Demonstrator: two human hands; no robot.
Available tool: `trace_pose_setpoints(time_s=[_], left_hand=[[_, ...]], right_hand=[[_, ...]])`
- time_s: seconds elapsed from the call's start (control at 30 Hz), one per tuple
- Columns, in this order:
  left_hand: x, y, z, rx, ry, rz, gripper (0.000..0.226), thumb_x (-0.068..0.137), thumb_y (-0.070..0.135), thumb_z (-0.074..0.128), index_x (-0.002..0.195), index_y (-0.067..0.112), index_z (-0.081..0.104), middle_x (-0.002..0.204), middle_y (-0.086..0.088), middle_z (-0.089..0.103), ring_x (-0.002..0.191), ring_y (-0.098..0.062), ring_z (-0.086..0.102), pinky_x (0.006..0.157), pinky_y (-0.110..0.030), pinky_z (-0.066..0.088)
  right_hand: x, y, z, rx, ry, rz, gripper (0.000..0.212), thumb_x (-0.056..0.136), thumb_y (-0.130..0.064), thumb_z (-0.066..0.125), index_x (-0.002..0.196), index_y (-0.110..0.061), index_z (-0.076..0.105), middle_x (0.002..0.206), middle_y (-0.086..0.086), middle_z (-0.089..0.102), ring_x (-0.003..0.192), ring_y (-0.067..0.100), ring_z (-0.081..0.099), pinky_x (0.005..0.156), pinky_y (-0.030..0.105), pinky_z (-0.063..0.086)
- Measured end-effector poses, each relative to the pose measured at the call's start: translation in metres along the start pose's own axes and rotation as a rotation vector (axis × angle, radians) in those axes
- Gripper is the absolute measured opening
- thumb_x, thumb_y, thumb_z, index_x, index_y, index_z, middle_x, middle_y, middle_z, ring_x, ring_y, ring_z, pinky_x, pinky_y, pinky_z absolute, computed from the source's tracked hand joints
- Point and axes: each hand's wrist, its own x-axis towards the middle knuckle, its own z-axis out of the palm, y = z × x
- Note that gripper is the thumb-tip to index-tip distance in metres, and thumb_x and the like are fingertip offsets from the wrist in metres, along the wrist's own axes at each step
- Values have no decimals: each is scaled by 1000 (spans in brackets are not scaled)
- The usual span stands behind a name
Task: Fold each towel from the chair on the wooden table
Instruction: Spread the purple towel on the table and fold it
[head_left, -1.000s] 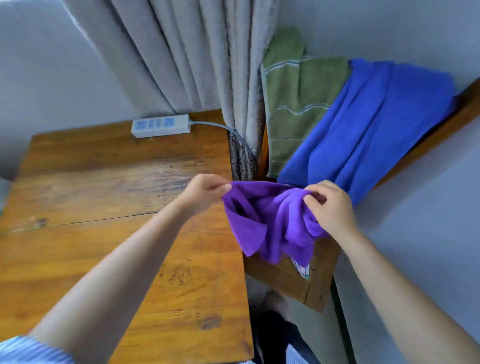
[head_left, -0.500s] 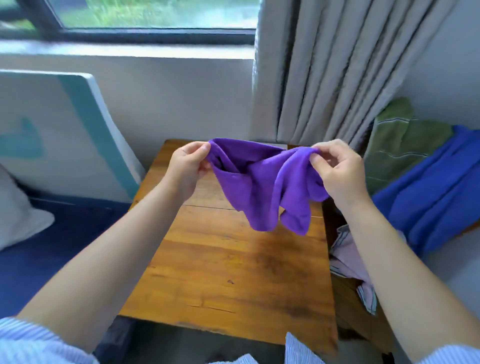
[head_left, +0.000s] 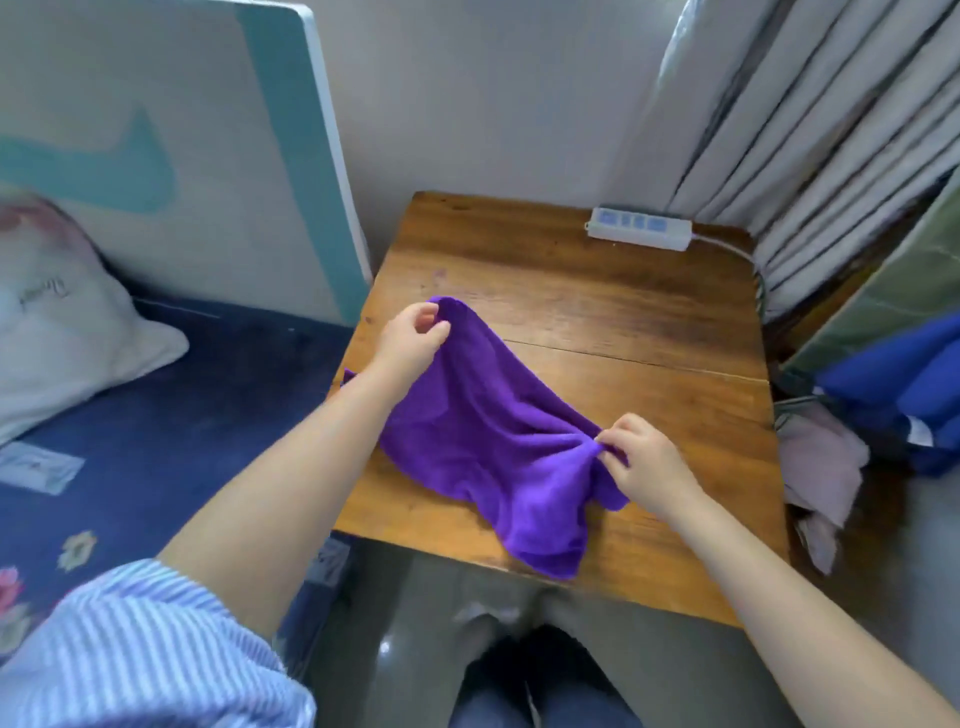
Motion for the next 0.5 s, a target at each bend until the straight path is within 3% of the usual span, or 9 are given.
trace_pose_setpoints(time_s=[0.07, 0.13, 0.23, 0.33, 0.5], left_hand=[[-3, -33, 11, 191, -87, -52, 41, 91, 11, 52, 130, 2, 45, 134, -16, 50, 124, -25, 47, 102, -31, 37], [-11, -68, 22, 322, -147, -109, 39, 91, 10, 51, 128, 1, 47, 133, -17, 51, 124, -25, 47, 100, -29, 36], [-29, -113, 34, 410, -139, -298, 33, 90, 12, 51, 121, 2, 53, 122, -18, 59, 111, -28, 57, 90, -31, 43], [-46, -144, 43, 461, -81, -474, 34, 90, 14, 49, 120, -2, 51, 124, -22, 57, 115, -33, 53, 93, -34, 41], [-53, -170, 70, 276, 66, -715, 43, 91, 24, 53, 120, -8, 52, 127, -26, 54, 119, -36, 50, 96, -35, 39]], right_hand=[[-5, 16, 25, -201, -314, 92, 27, 85, -6, 47, 106, -7, 65, 113, 14, 56, 110, 29, 52, 89, 31, 42], [-9, 24, 39, -316, -481, 151, 33, 84, -9, 42, 108, -13, 64, 121, 9, 53, 117, 26, 48, 92, 31, 41], [0, 28, 45, -270, -379, 226, 29, 85, -9, 42, 101, -7, 67, 112, 13, 60, 111, 29, 53, 89, 34, 43], [19, 29, 48, -247, -229, 241, 28, 90, -17, 45, 104, -6, 65, 110, 15, 62, 109, 31, 53, 88, 36, 43], [53, 30, 72, -312, -255, 292, 32, 90, -31, 49, 115, -14, 60, 118, 10, 59, 116, 29, 48, 94, 36, 38]])
